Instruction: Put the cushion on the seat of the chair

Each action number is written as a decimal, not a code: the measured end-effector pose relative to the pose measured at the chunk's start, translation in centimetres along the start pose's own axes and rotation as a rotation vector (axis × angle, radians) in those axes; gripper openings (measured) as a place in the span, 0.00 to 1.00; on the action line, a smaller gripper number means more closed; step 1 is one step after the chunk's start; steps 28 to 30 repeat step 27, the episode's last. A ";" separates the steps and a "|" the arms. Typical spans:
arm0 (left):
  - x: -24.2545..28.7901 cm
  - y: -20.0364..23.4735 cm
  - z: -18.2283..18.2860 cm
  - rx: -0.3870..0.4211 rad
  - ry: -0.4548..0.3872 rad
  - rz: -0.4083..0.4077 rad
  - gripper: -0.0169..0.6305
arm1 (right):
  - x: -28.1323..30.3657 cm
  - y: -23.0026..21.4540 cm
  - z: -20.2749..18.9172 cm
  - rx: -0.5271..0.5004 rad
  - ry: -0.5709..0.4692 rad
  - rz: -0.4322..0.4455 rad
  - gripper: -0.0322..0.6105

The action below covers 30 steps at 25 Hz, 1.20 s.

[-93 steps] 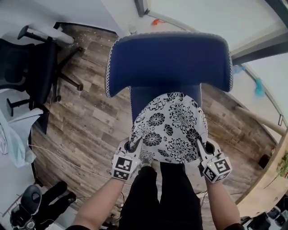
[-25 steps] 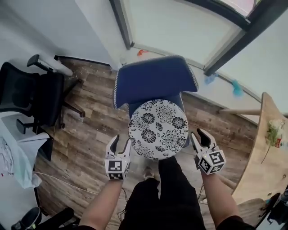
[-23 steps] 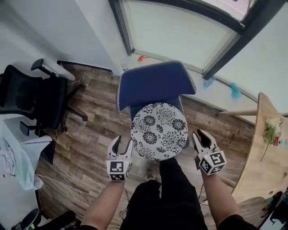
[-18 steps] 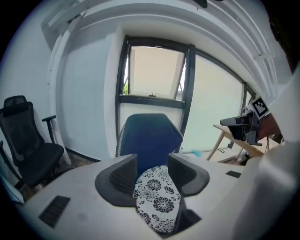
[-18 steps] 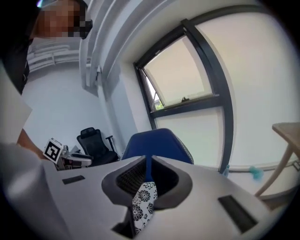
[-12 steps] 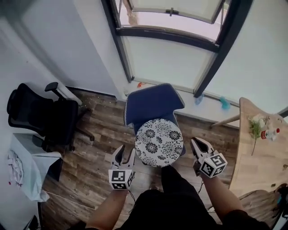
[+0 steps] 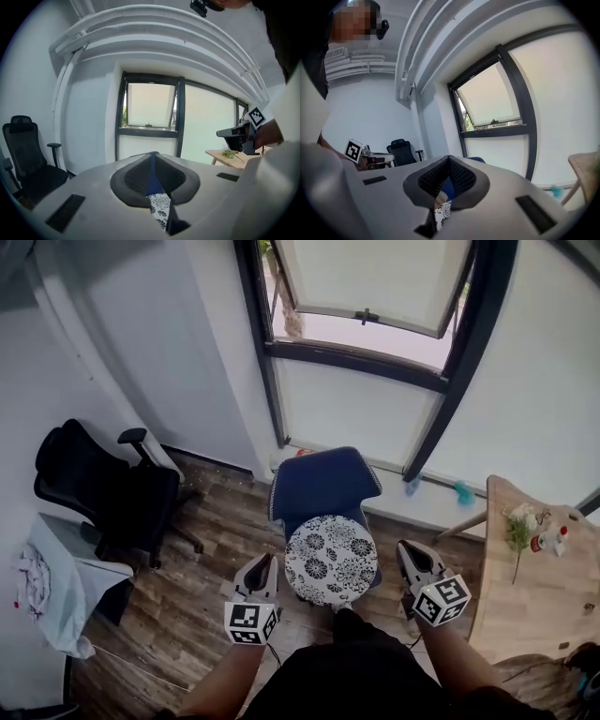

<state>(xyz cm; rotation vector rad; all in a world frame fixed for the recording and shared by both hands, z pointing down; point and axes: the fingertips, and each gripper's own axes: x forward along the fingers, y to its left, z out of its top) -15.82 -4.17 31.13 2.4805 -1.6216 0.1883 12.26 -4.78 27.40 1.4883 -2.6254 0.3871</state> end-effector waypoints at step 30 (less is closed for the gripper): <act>0.8 -2.2 4.2 0.059 -0.027 -0.078 0.04 | -1.3 0.0 4.1 -0.065 -0.086 -0.018 0.09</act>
